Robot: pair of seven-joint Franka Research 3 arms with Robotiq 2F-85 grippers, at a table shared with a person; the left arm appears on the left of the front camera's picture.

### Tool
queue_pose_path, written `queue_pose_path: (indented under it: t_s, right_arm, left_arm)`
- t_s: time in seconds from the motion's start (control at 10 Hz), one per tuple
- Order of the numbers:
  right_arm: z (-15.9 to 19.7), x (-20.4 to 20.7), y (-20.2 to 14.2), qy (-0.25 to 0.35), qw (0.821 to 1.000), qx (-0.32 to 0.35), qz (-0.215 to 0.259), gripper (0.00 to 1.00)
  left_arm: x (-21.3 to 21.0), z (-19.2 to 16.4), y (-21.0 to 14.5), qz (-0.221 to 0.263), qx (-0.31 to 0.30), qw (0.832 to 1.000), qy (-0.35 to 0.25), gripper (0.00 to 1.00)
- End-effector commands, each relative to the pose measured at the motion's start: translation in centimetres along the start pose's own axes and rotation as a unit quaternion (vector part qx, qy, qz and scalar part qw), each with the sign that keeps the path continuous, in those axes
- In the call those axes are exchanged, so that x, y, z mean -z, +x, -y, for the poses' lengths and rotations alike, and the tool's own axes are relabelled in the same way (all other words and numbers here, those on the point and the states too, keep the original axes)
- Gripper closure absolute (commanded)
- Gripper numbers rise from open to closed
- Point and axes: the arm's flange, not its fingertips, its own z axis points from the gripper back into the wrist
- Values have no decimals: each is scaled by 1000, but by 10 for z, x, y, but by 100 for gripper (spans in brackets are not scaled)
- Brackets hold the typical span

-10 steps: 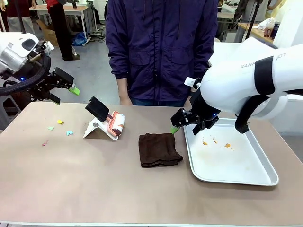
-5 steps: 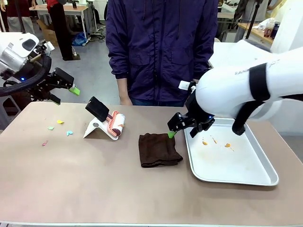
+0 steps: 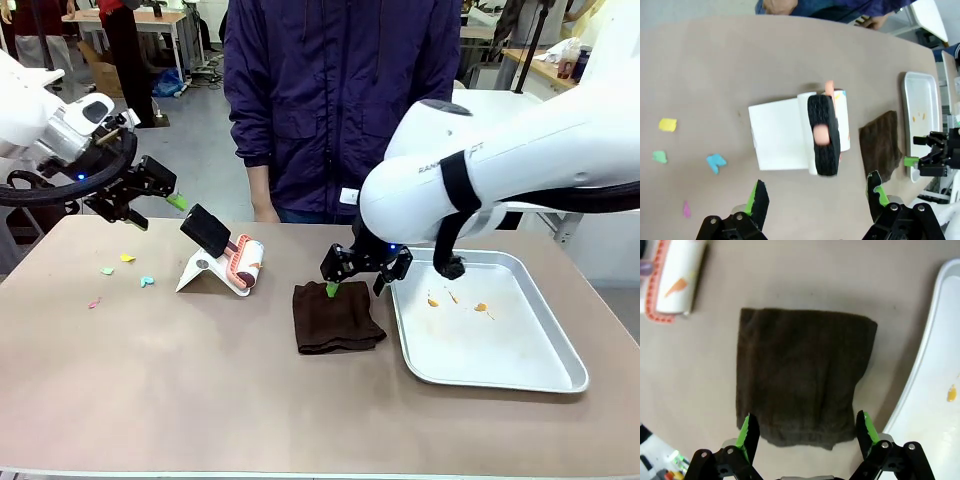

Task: Clean the surface of the table.
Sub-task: Hold the Lint Roller with your left hand and the towel with your right hand.

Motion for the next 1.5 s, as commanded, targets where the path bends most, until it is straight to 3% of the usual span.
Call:
queue_pose_path:
  t_s: [0.0,0.2,0.6,1.0,1.4]
  right_arm:
    - [-20,11,17,-30,999,16,-22,0]
    - [-20,29,30,-59,997,43,-39,0]
    - [-17,58,38,-115,988,96,-29,0]
    - [-13,62,38,-112,987,116,-22,0]
    - [-12,61,39,-110,986,121,-19,0]
  left_arm:
    - [11,3,16,9,13,999,-28,0]
    - [27,-3,26,-1,3,999,-40,0]
    - [46,2,30,-19,3,998,-57,0]
    - [57,13,32,-33,11,997,-67,0]
    - [61,17,33,-74,-1,997,-34,0]
